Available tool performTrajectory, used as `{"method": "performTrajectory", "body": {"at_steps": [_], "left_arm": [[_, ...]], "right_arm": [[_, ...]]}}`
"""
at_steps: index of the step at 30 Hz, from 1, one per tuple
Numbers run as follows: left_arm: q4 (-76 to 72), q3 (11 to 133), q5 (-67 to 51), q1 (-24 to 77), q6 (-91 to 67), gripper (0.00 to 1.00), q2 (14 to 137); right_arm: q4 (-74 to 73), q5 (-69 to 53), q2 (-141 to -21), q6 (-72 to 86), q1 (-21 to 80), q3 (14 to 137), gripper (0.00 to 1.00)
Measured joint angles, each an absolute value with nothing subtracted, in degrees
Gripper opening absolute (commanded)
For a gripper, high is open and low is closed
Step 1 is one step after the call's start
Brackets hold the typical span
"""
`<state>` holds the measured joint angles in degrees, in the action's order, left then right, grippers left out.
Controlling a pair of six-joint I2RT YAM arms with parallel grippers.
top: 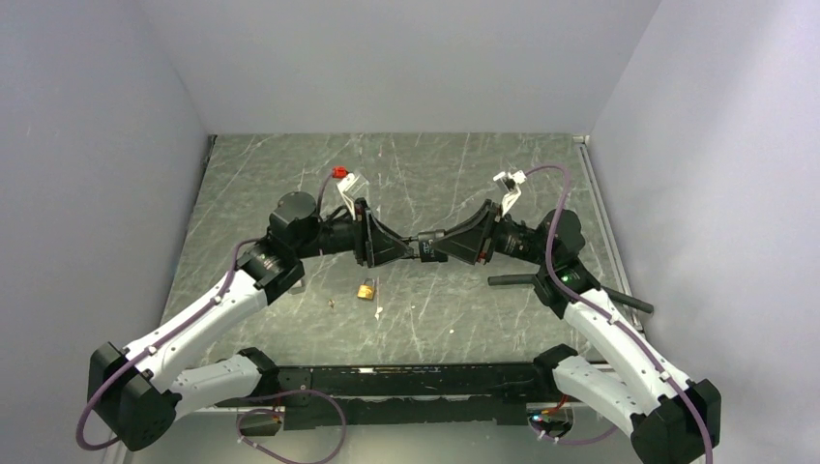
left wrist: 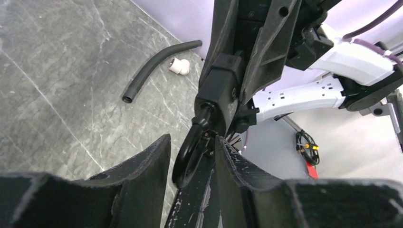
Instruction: Unlock with the key
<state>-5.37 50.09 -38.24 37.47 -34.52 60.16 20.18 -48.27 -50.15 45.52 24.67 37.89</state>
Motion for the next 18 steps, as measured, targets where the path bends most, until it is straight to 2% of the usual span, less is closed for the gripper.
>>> {"method": "performTrajectory", "body": {"at_steps": [3,6,7,10,18], "left_arm": [[-5.28,49.41,-37.63,37.58,-32.29,0.35,60.07],[-5.39,48.69,-35.53,38.54,-29.26,0.21,59.96],[-5.43,48.40,-34.39,39.13,-28.29,0.19,59.83],[-5.78,47.03,-28.71,42.26,-23.51,0.16,58.96],[-15.29,40.16,-10.55,49.41,-6.63,0.18,57.25]], "right_arm": [[19.59,-48.18,-50.94,46.78,24.67,39.18,0.00],[18.33,-47.75,-52.03,48.34,24.69,41.01,0.00],[17.72,-47.59,-52.31,49.04,24.67,41.52,0.00],[14.74,-47.13,-52.90,51.22,24.29,42.83,0.00],[-1.19,-44.66,-56.69,51.79,24.18,50.98,0.00]]}}
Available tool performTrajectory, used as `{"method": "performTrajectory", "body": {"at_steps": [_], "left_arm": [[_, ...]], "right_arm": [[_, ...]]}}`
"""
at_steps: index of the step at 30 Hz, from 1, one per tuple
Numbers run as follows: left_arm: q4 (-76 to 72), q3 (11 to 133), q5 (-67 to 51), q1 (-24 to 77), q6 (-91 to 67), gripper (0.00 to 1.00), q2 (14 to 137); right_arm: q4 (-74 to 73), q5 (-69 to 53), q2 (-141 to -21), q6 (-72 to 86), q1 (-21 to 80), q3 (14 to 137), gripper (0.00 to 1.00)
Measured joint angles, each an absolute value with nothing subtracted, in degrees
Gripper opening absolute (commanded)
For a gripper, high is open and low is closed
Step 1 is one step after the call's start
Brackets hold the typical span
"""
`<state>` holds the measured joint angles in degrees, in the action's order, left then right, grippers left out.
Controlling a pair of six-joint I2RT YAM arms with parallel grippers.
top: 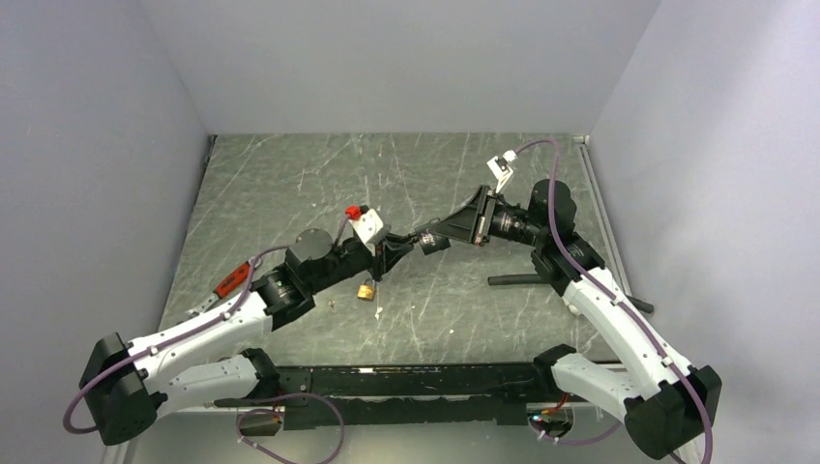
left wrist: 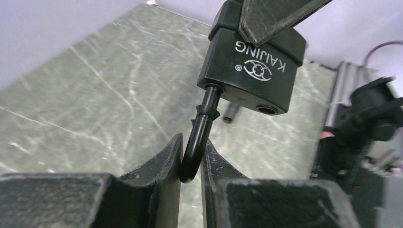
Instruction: Unlock with the key
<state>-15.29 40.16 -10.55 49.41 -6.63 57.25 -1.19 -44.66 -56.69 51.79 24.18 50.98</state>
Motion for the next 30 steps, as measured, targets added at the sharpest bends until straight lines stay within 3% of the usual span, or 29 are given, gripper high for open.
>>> {"method": "performTrajectory", "body": {"at_steps": [7,12,15,19,22,25,29,30], "left_arm": [[-26.61,36.69,3.46,55.53,14.37,0.19,61.47],[-43.66,33.74,15.22,59.48,34.63,0.22,72.40],[-54.06,32.32,19.40,60.51,45.19,0.32,79.79],[-63.18,32.03,22.04,61.80,55.86,0.65,86.02],[-65.52,31.81,23.00,62.19,58.22,0.79,85.82],[-64.53,31.73,23.49,62.24,58.61,0.84,83.70],[-56.29,31.66,24.36,63.05,57.93,0.83,77.91],[-51.75,31.77,24.49,63.35,57.01,0.89,75.29]], "right_arm": [[-4.08,-42.83,-56.69,52.75,23.59,50.92,0.00],[-7.86,-39.97,-57.71,52.42,23.09,50.43,0.00],[-11.38,-38.57,-59.37,52.07,23.05,50.39,0.00],[-15.25,-37.98,-60.55,51.88,23.40,50.37,0.00],[-17.12,-37.36,-60.53,51.59,23.07,50.37,0.00],[-17.06,-37.01,-60.47,51.68,22.50,50.37,0.00],[-15.35,-37.08,-60.14,52.18,21.69,50.35,0.00],[-14.48,-36.91,-60.29,52.29,20.88,50.28,0.00]]}}
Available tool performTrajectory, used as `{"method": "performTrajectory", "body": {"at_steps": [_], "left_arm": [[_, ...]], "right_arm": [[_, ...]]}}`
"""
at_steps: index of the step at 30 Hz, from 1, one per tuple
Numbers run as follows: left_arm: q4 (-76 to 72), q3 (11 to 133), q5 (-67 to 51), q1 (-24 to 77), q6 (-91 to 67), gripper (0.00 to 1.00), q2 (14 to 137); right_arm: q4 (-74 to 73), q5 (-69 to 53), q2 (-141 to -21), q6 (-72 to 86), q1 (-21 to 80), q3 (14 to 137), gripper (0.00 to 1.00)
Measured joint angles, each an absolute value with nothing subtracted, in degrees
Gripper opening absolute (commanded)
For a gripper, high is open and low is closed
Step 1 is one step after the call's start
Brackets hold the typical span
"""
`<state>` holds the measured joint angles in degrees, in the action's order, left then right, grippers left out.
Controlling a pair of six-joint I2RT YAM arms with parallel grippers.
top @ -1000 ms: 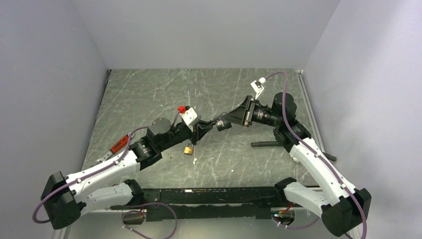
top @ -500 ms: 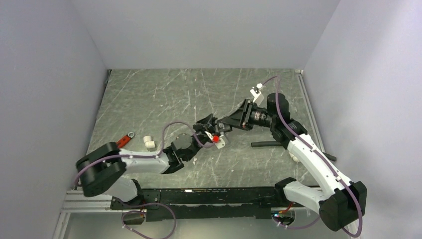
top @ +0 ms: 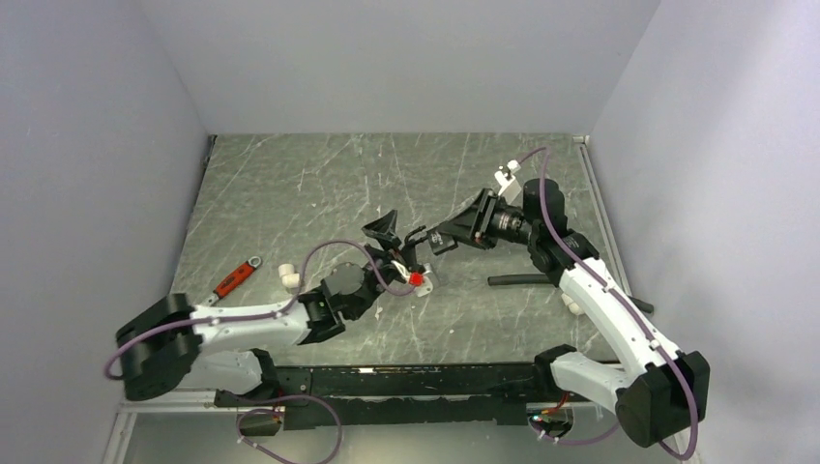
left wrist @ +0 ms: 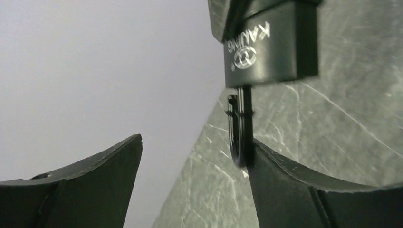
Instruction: Unlock with the key
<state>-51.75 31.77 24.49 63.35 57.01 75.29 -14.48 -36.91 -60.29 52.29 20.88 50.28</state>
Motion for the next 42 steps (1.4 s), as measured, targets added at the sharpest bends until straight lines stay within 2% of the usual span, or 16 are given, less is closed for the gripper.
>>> {"method": "performTrajectory", "body": {"at_steps": [1,2,8,17,20,21,23,24,26,29,32,34,42], "left_arm": [[-47.79,31.90,24.47,63.51,55.61,0.97,73.06],[-43.31,32.05,24.27,63.64,54.02,0.99,70.41],[-26.35,33.98,23.90,64.31,42.83,0.99,56.58],[-4.56,46.02,29.80,64.23,21.30,0.99,62.70],[2.90,47.68,29.69,63.46,13.04,1.00,63.18],[5.74,48.23,29.69,63.11,9.87,0.99,63.35],[11.14,49.25,29.71,62.30,3.90,0.99,63.96],[14.17,49.87,29.58,61.76,0.67,0.98,64.40],[19.09,50.81,29.06,60.64,-4.99,0.98,65.23],[25.96,51.13,26.72,57.87,-14.26,0.96,65.78],[30.46,51.11,23.29,53.41,-20.93,0.94,65.78],[32.75,51.09,21.39,49.67,-24.21,0.91,65.78],[41.34,51.07,21.08,40.77,-35.57,0.62,69.80]], "right_arm": [[-13.74,-36.71,-60.55,52.42,20.21,50.24,0.00],[-12.58,-36.34,-61.08,52.40,19.53,50.22,0.00],[0.36,-29.28,-70.17,51.64,15.53,46.46,0.00],[12.84,-22.57,-96.92,47.00,14.68,46.00,0.00],[15.62,-23.86,-99.88,46.57,14.50,47.66,0.00],[15.59,-23.16,-100.03,45.98,14.55,48.07,0.06],[14.52,-22.50,-100.03,44.93,14.72,48.71,0.44],[13.65,-22.33,-100.03,44.45,14.72,49.17,0.58],[11.86,-20.88,-99.98,43.22,14.90,50.00,0.74],[7.66,-17.61,-99.70,40.58,14.83,50.19,0.84],[4.58,-15.03,-99.00,38.85,14.76,50.37,0.90],[2.48,-13.28,-98.08,37.80,14.76,51.00,0.99],[-6.22,-4.80,-90.67,33.67,14.81,52.56,1.00]]}}
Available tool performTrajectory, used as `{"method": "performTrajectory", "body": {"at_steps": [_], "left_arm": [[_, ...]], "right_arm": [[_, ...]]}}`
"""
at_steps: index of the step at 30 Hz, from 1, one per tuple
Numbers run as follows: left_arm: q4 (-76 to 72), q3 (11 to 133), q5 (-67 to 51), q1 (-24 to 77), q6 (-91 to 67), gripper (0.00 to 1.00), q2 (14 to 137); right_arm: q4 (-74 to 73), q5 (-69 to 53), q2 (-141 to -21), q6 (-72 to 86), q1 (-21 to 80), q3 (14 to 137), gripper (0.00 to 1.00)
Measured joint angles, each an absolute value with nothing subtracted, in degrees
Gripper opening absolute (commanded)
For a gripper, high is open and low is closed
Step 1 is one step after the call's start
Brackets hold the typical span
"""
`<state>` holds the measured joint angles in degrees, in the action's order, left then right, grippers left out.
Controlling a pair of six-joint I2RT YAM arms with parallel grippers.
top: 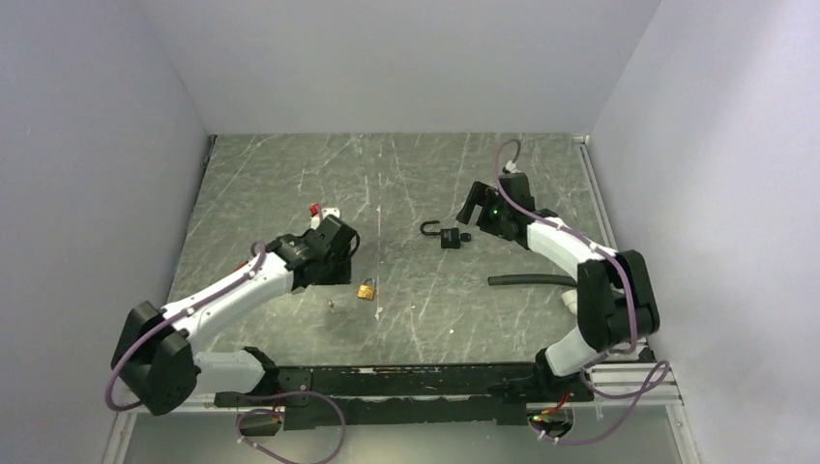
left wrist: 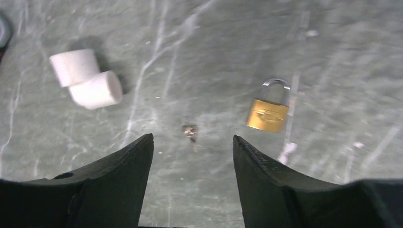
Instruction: Unlock with the key
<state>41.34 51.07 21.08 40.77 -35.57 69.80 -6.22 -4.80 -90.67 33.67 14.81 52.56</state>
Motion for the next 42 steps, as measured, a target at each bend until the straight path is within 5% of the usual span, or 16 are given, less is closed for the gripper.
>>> {"method": "performTrajectory", "body": {"at_steps": [19,26,42], "left_arm": [[40.75,44.80,16.29,29.98,-46.33,0.47,79.22],[36.51,43.66,12.43,29.69,-46.39,0.45,82.67],[36.23,43.66,11.44,29.65,-46.39,0.23,82.78]], "right_arm": [[-10.66,-0.03,-72.01,31.53,17.72,45.34,0.97],[-10.70,-0.03,-70.13,31.51,17.72,45.12,0.96],[-10.70,-0.03,-70.11,31.48,17.72,44.49,0.95]]}}
